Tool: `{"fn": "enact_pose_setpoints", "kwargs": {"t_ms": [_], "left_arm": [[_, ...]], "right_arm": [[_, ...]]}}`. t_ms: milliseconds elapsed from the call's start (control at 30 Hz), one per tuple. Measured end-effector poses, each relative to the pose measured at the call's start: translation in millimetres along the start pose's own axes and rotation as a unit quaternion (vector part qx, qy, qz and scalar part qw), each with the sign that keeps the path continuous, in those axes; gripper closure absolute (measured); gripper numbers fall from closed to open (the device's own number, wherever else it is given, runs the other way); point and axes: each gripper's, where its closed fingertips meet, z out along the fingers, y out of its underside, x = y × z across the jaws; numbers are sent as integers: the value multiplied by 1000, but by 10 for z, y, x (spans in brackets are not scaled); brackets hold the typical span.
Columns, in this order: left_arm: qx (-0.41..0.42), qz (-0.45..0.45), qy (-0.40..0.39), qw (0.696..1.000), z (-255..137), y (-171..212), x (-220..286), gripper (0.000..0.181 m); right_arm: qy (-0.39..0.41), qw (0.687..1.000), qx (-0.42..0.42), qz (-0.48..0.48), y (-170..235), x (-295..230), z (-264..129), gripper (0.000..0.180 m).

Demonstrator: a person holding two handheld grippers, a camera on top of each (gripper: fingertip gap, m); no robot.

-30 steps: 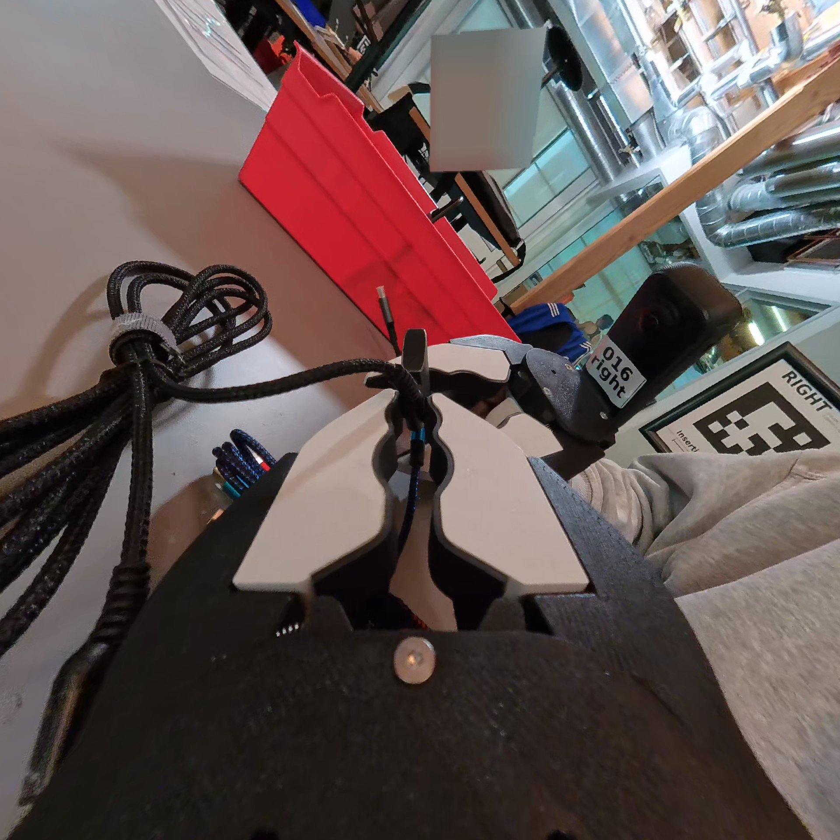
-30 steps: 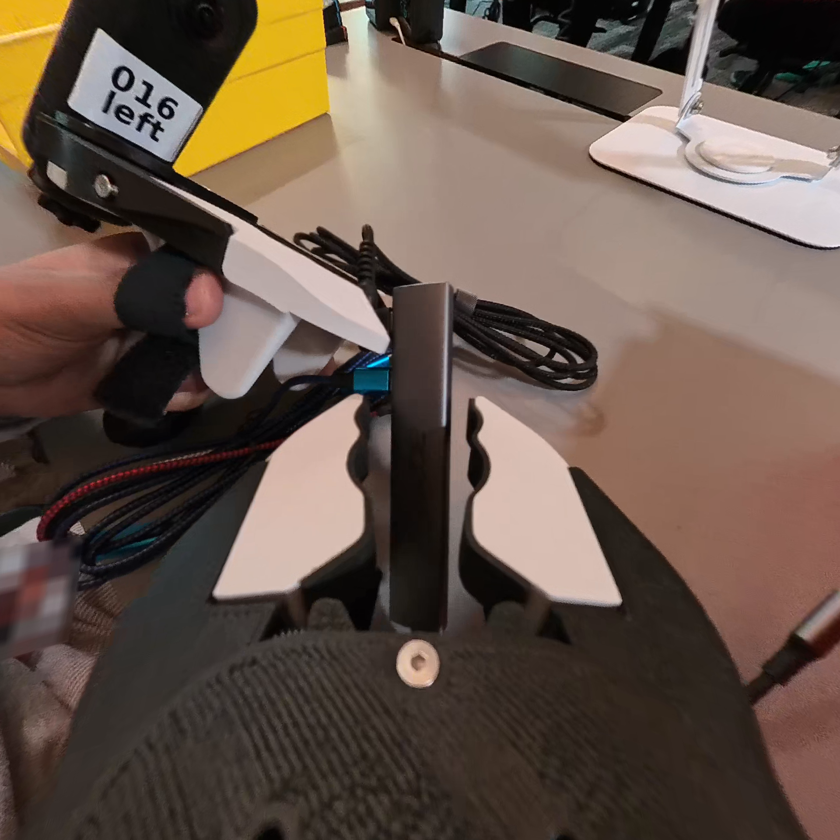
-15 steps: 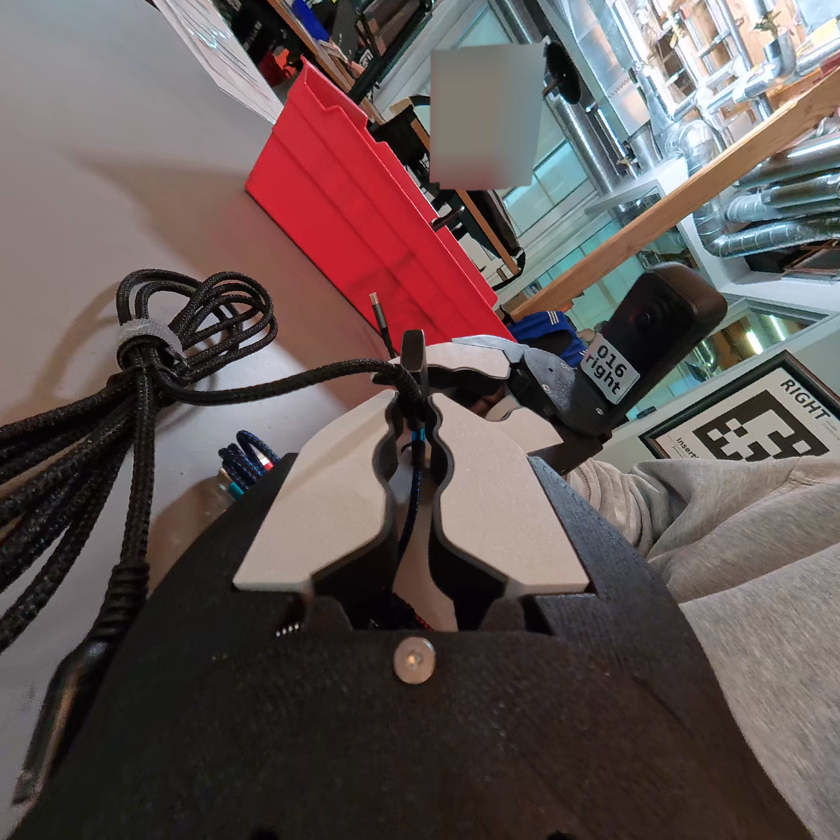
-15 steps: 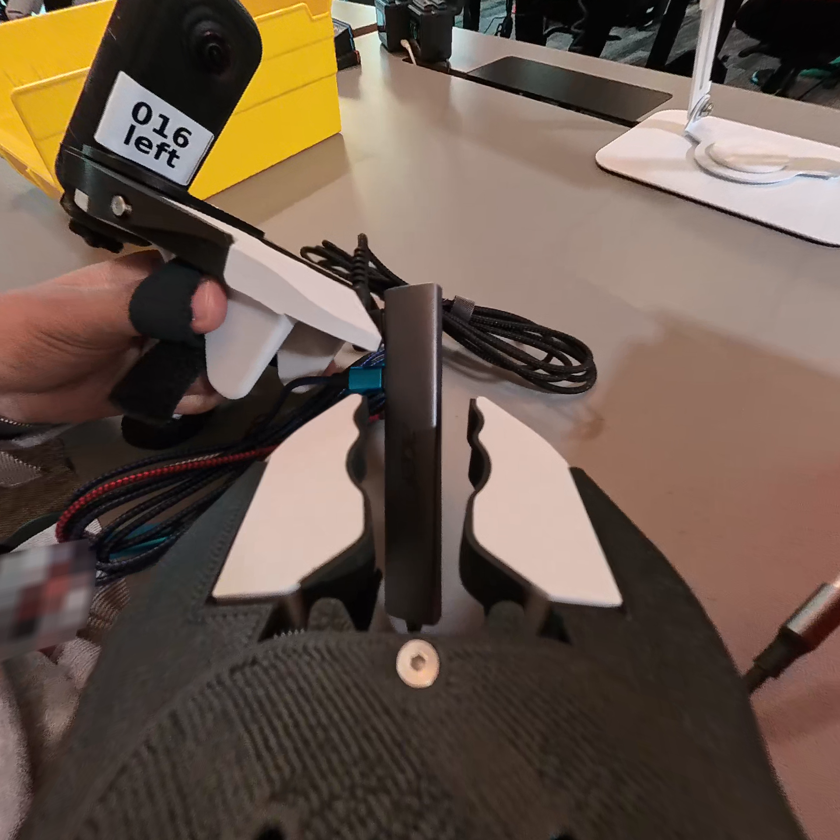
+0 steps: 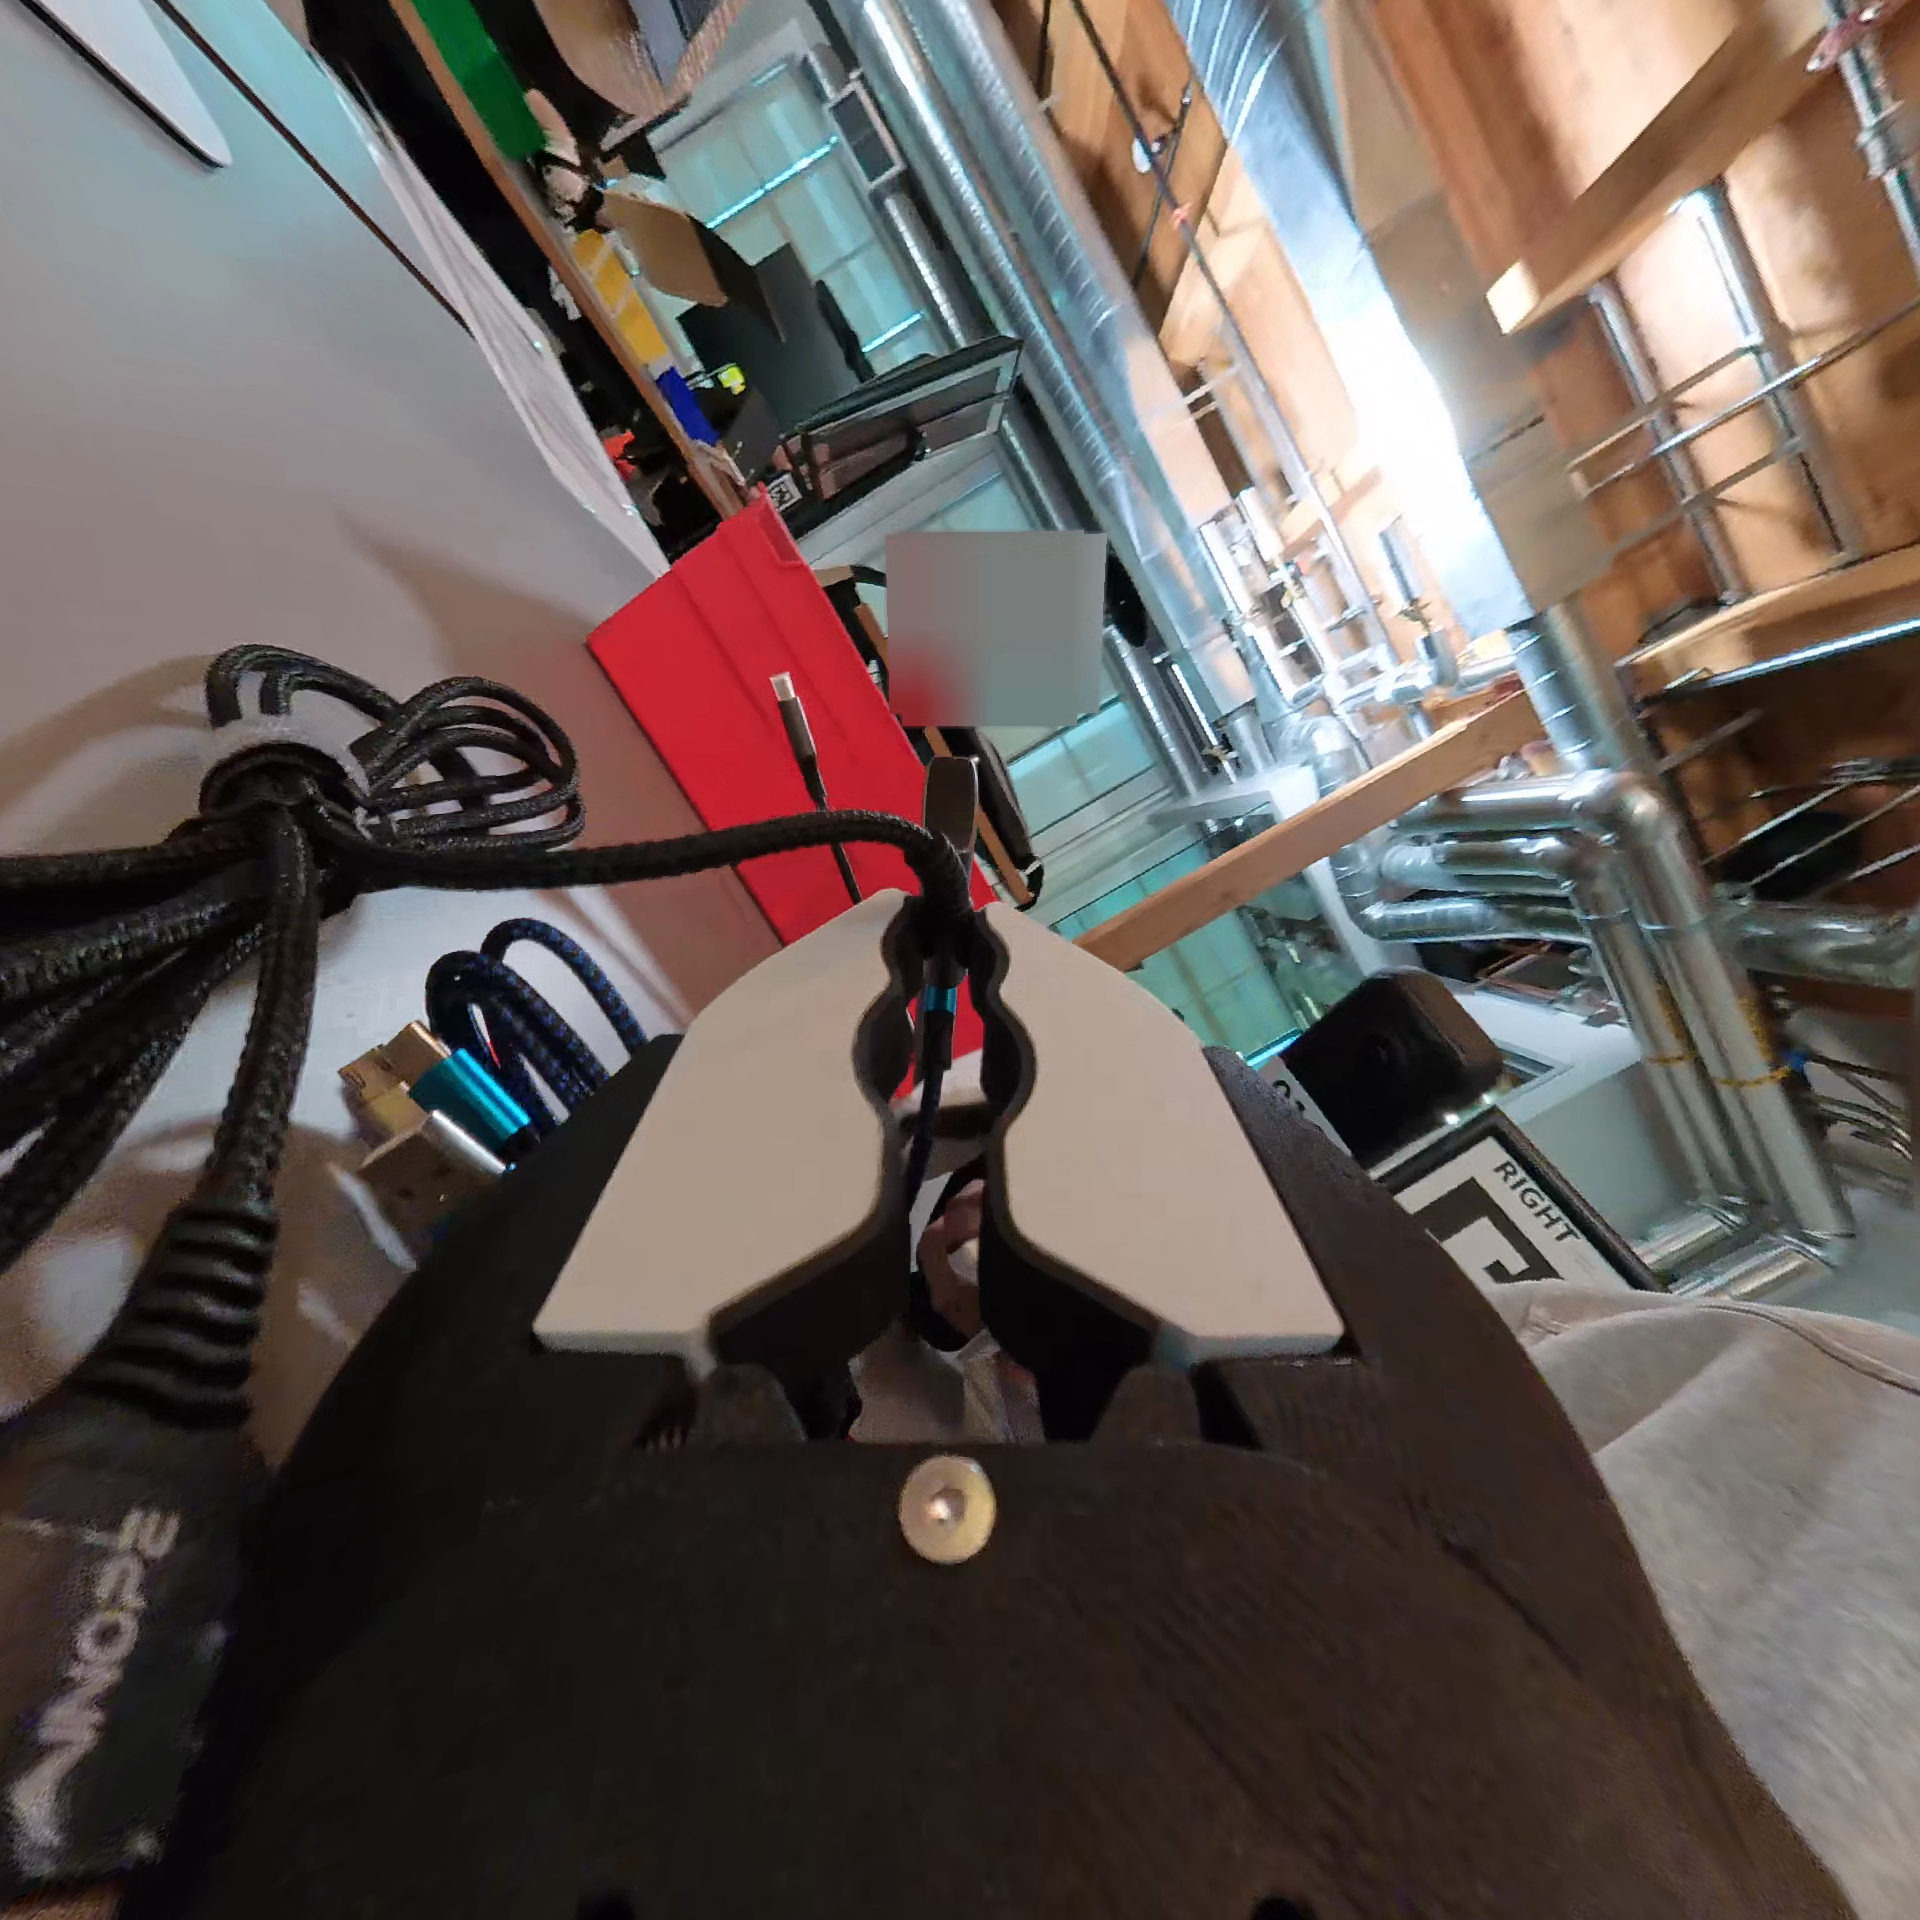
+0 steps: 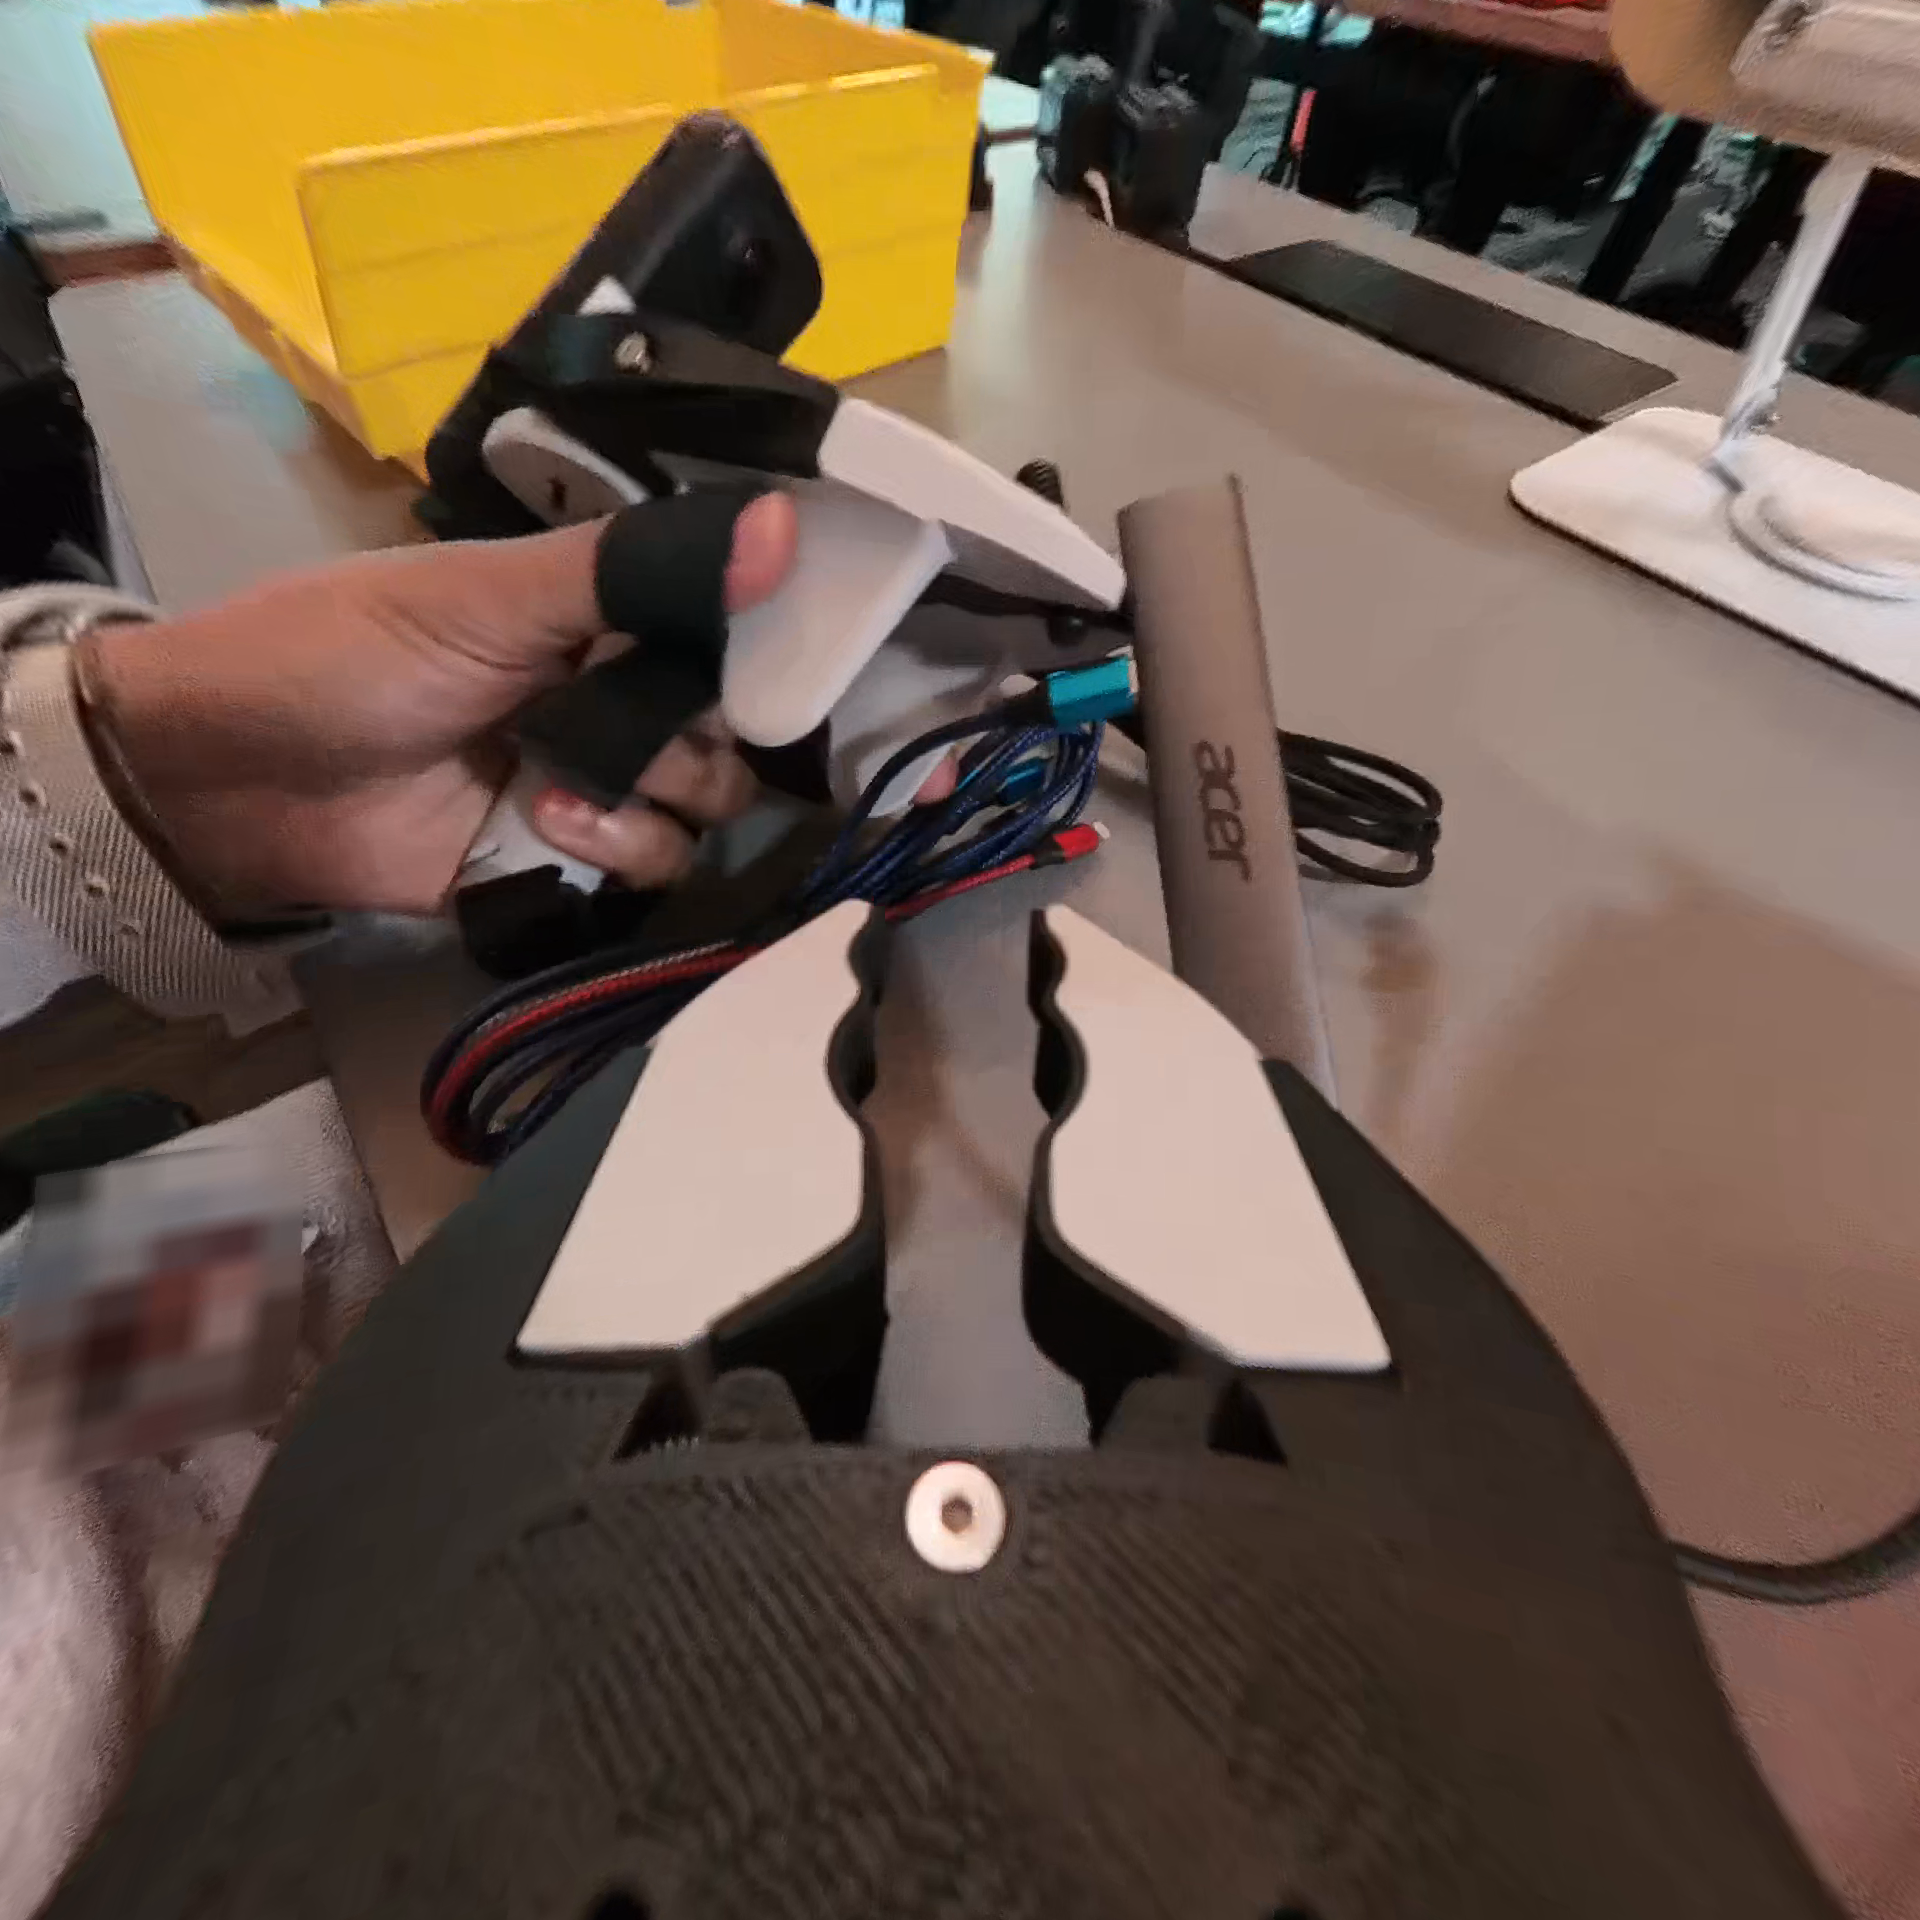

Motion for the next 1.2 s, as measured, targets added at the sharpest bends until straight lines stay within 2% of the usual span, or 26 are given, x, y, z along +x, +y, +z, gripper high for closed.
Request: {"fn": "enact_pose_setpoints", "kwargs": {"t_ms": [33,133,267,400,467,567,600,667,733,867,900,1033,1133,1200], "left_arm": [[0,0,8,1000,14,8,25,173],[-10,-7,32,999,72,72,94,170],[-37,-14,54,998,161,207,163,169],[-46,-6,83,995,208,263,264,170],[-52,-3,105,993,221,292,339,172],[-82,8,107,991,264,399,374,172],[-90,15,102,991,281,436,367,171],[-93,8,100,991,307,470,356,172],[-93,-12,94,991,321,489,307,171],[-127,-60,93,986,328,589,269,151],[-141,-62,94,984,325,626,272,152],[-175,-13,135,975,284,688,487,179],[-145,20,192,970,203,527,719,178],[-111,74,176,975,151,385,727,179]], "right_arm": [[4,1000,12,16,-31,36,-19,152],[21,997,38,65,-84,173,-89,154],[34,986,110,122,-251,356,-217,145],[-14,969,149,198,-326,373,-281,147],[-34,959,150,238,-300,380,-259,138],[-95,922,211,309,-453,382,-373,136],[-103,910,228,331,-487,419,-417,138],[-120,897,233,356,-468,459,-452,163],[-137,888,226,378,-454,470,-457,168],[-102,892,236,370,-432,612,-509,169],[-96,893,237,369,-426,651,-524,168],[-68,901,239,355,-412,806,-594,169],[-58,915,221,334,-385,835,-591,168],[-75,924,200,318,-370,772,-555,169]]}}
